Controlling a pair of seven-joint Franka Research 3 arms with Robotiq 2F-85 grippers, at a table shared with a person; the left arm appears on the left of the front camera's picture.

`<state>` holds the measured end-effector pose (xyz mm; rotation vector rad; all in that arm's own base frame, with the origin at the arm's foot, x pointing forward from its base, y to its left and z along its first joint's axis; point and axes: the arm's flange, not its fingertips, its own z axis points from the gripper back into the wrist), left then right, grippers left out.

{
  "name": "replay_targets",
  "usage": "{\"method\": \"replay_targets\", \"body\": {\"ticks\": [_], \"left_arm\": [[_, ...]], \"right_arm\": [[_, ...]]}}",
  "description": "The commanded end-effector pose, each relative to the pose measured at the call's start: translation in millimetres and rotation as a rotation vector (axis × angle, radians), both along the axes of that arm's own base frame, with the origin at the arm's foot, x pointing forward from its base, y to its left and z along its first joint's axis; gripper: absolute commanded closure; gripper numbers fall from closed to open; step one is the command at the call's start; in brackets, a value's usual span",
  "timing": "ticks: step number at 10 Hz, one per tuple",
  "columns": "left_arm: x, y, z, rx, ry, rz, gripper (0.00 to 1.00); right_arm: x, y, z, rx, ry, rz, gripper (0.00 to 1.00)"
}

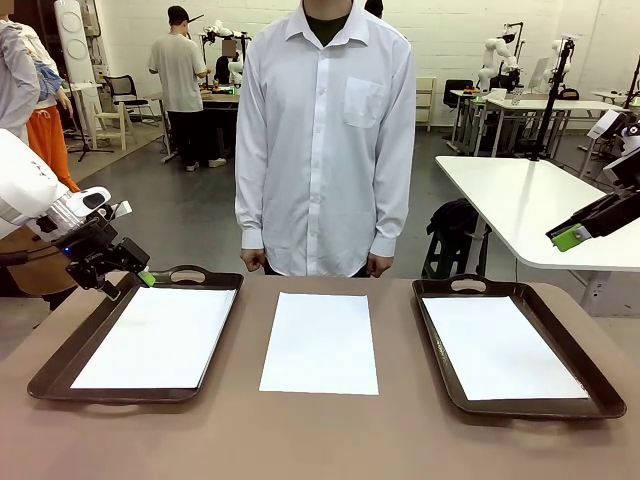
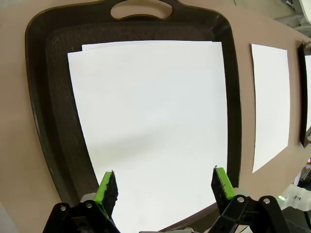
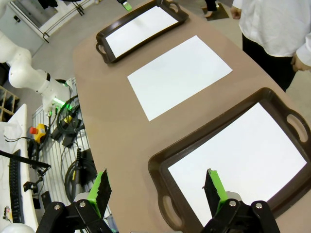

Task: Sort the A4 documents.
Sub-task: Receive the A4 Paper.

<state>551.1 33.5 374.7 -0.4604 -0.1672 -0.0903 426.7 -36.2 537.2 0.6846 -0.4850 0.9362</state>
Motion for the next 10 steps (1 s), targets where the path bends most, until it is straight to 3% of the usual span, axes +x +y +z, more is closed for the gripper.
{"method": "replay_targets", "body": {"ticks": [1, 2, 4, 7, 8, 10], "left_arm": [[0, -1, -1, 0.011, -0.007, 0.003, 0.0], [0, 0, 0, 0.0, 0.0, 0.0, 0.0], [0, -35, 22, 0.188, -0.158, -0.188, 0.0], [-29, -54, 100, 0.003, -0.406, -0.305, 0.0], [-40, -55, 118, -0.041, -0.455, -0.342, 0.0], [-60, -45, 150, -0.184, -0.48, -0.441, 0.0]], "right_arm": [[-1, 0, 0, 0.002, -0.006, 0.006, 0.0], [-1, 0, 0, 0.002, -0.006, 0.006, 0.0], [-1, 0, 0, 0.002, -0.006, 0.006, 0.0], [-1, 0, 0, 0.002, -0.006, 0.006, 0.0], [-1, 0, 0, 0.002, -0.006, 0.006, 0.0], [-1, 0, 0, 0.002, -0.006, 0.006, 0.0]]}}
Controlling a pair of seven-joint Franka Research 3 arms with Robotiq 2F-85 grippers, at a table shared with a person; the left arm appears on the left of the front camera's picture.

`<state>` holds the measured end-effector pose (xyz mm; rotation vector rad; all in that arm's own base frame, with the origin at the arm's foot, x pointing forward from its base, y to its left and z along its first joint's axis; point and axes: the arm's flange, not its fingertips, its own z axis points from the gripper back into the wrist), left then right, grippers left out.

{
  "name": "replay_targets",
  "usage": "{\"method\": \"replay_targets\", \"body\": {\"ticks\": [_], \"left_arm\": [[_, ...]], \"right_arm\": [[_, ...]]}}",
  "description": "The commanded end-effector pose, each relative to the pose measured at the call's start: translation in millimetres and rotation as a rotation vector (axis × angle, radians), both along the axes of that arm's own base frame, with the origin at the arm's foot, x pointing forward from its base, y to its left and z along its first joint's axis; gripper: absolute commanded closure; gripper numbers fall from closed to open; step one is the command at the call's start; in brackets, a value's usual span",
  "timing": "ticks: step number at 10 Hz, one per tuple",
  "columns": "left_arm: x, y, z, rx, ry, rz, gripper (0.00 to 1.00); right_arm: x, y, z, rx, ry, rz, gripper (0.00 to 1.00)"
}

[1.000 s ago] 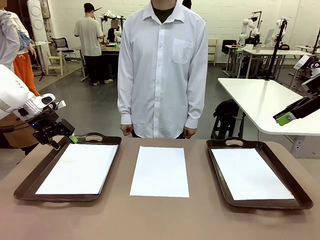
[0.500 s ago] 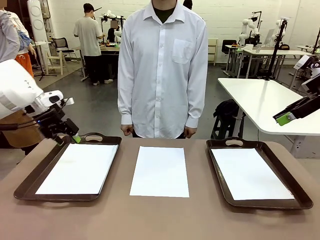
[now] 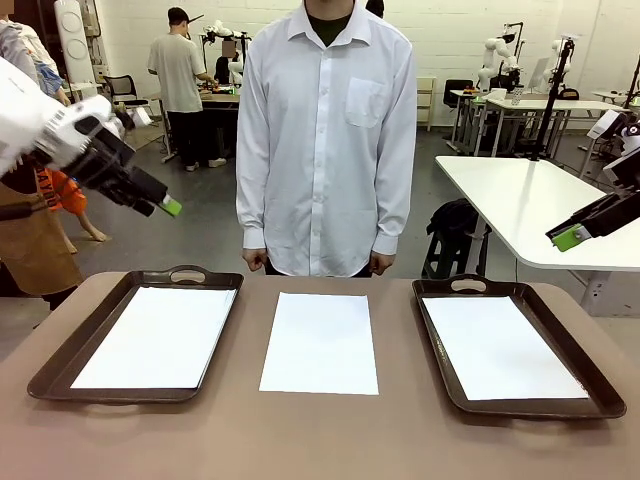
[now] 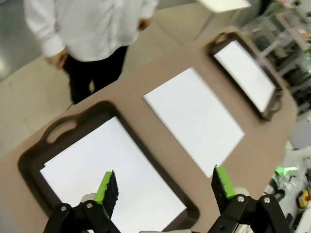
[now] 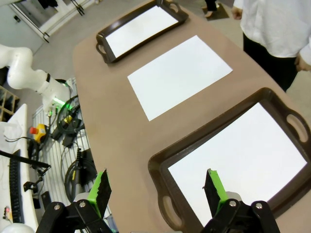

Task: Sort the A4 documents.
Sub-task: Receive the A4 Paper.

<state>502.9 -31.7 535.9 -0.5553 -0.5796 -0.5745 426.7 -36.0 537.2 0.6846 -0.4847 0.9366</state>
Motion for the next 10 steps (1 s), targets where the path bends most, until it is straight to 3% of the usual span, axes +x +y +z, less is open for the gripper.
{"method": "replay_targets", "body": {"ticks": [1, 2, 3, 5, 7, 9, 10], "left_arm": [[-16, 35, -3, -0.044, 0.017, -0.031, 0.0], [-17, 45, -5, -0.05, 0.098, -0.068, 0.0], [-26, 42, -3, -0.009, 0.09, -0.139, 0.0], [-47, 22, 12, 0.031, -0.011, -0.257, 0.0], [-54, 18, 21, 0.086, -0.085, -0.303, 0.0], [-57, 11, 28, 0.187, -0.206, -0.341, 0.0], [-58, 12, 29, 0.166, -0.217, -0.331, 0.0]], "right_arm": [[-1, 0, 0, 0.002, -0.006, 0.006, 0.0], [-1, 0, 0, 0.002, -0.006, 0.006, 0.0], [-1, 0, 0, 0.002, -0.006, 0.006, 0.0], [-1, 0, 0, 0.002, -0.006, 0.006, 0.0], [-1, 0, 0, 0.002, -0.006, 0.006, 0.0], [-1, 0, 0, 0.002, -0.006, 0.006, 0.0], [-1, 0, 0, 0.002, -0.006, 0.006, 0.0]]}}
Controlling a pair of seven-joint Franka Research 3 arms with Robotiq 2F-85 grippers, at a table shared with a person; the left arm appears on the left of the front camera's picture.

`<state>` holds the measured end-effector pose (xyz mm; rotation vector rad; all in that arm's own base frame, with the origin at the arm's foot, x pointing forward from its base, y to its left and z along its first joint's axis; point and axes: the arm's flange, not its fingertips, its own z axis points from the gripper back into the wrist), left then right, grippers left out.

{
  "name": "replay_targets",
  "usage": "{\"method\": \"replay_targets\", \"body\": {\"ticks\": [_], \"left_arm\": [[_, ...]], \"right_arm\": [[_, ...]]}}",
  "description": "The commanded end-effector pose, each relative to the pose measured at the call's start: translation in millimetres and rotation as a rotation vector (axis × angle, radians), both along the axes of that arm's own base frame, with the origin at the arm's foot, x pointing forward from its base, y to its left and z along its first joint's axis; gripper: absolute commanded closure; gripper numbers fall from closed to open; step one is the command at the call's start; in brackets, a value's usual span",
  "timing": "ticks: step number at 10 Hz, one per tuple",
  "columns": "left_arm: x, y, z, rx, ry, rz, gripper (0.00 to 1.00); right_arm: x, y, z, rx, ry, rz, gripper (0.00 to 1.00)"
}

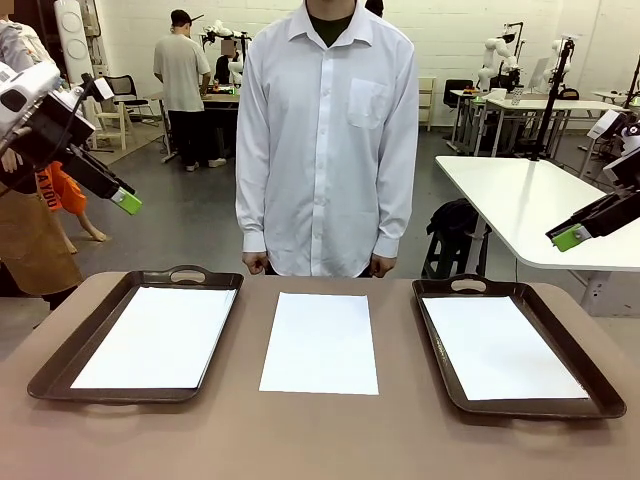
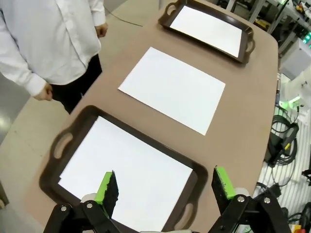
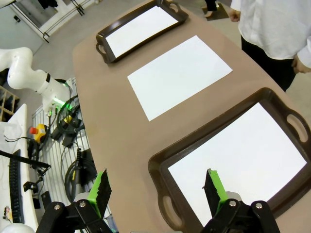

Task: Sort the A4 documents.
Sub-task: Receive the A4 Paper.

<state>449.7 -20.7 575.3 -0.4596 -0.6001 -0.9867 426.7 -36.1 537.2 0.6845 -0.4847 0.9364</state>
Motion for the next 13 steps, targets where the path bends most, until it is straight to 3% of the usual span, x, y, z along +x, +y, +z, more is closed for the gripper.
{"method": "replay_targets", "body": {"ticks": [1, 7, 8, 9, 13], "left_arm": [[-5.8, 2.2, -13.6, -0.025, -0.043, 0.017, 0.0], [-7.9, 0.5, -18.0, -0.06, -0.023, 0.086, 0.0], [-1.6, 1.3, -18.8, -0.085, 0.053, 0.13, 0.0], [-4.2, 3.8, -17.1, -0.035, -0.014, 0.052, 0.0], [-4.2, 3.8, -17.1, -0.035, -0.014, 0.052, 0.0]], "right_arm": [[-1.0, -0.1, 0.0, 0.002, -0.006, 0.006, 0.0], [-1.0, -0.1, 0.0, 0.002, -0.006, 0.006, 0.0], [-1.0, -0.1, 0.0, 0.002, -0.006, 0.006, 0.0], [-1.0, -0.1, 0.0, 0.002, -0.006, 0.006, 0.0], [-1.0, -0.1, 0.0, 0.002, -0.006, 0.006, 0.0]]}}
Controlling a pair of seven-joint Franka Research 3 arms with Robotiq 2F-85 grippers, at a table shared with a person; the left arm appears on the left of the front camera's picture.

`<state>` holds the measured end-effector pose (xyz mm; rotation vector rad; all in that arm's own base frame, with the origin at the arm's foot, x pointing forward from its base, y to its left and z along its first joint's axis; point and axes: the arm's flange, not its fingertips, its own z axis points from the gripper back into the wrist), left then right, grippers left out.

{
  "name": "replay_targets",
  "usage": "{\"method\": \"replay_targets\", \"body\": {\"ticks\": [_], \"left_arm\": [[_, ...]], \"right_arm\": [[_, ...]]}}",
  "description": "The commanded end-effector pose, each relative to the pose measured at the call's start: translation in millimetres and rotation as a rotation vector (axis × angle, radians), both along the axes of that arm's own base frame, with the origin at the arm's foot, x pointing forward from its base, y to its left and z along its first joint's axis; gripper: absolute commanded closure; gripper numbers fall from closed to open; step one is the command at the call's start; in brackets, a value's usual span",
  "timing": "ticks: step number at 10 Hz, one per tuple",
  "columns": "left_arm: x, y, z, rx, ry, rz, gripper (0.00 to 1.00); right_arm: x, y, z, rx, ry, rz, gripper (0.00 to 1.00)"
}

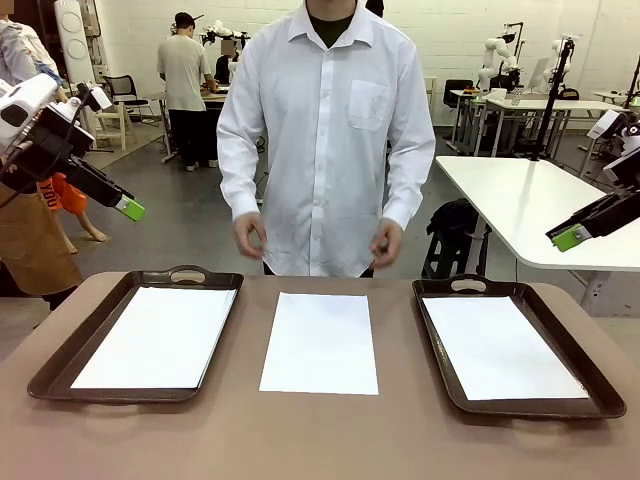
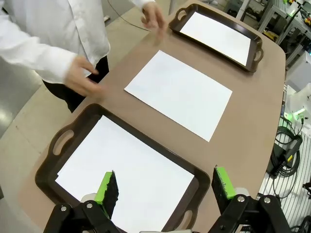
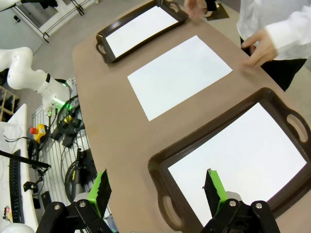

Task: Sort the A4 documents.
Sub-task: Receive the A4 Paper.

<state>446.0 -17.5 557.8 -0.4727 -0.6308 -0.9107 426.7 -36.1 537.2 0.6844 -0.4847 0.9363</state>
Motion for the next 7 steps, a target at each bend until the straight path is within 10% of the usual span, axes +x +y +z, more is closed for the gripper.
{"method": "replay_targets", "body": {"ticks": [1, 7], "left_arm": [[-0.5, 0.6, 0.4, 0.006, -0.017, -0.015, 0.0], [-0.5, 0.6, 0.4, 0.006, -0.017, -0.015, 0.0]], "right_arm": [[-1.0, -0.1, 0.0, 0.002, -0.006, 0.006, 0.0], [-1.0, -0.1, 0.0, 0.002, -0.006, 0.006, 0.0]]}}
